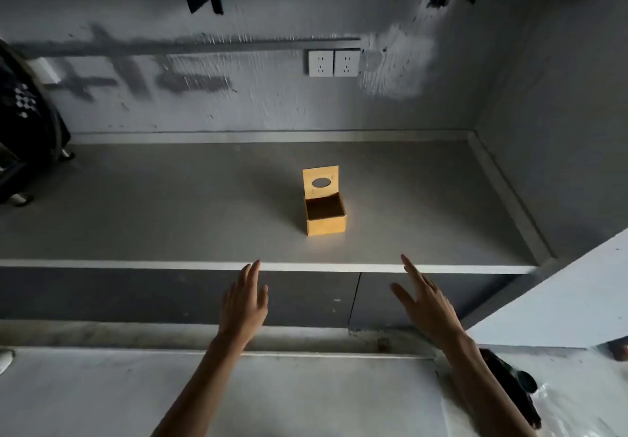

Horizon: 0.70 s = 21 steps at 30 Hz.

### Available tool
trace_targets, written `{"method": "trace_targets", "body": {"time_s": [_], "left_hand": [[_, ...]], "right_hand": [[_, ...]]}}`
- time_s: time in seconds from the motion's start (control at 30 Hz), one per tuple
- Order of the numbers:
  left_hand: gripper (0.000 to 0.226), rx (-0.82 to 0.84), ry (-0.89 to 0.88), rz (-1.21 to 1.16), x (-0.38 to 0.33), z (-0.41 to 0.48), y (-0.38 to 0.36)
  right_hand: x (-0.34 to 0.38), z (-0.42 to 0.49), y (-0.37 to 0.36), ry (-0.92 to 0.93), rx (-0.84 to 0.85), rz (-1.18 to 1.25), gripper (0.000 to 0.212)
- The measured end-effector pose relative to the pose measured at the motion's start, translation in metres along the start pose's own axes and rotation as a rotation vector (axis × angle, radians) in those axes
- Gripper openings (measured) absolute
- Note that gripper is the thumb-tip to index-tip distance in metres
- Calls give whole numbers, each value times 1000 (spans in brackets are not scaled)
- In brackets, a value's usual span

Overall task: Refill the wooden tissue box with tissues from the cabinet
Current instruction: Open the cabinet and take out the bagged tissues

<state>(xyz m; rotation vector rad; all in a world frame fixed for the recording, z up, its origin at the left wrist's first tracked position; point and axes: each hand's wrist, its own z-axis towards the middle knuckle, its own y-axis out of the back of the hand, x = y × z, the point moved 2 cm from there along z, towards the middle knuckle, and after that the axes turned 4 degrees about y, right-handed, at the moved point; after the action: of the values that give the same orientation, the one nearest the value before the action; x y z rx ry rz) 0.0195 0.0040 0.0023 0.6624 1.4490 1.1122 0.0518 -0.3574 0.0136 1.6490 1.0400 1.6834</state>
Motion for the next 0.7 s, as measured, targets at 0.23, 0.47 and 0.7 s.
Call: {"method": "trace_targets", "body": {"time_s": [0.23,0.47,0.7], "left_hand": [[47,3,-109,147,-2,94,-111],[48,-252,-338,227,32,121,-236],[37,-601,-418,116,45,128,-264]], "right_hand": [[-20,112,-85,212,-198,-235,74],[-66,175,-204,412,-473,-372,47],[-90,182,-228,504,-705,-428,58]]}}
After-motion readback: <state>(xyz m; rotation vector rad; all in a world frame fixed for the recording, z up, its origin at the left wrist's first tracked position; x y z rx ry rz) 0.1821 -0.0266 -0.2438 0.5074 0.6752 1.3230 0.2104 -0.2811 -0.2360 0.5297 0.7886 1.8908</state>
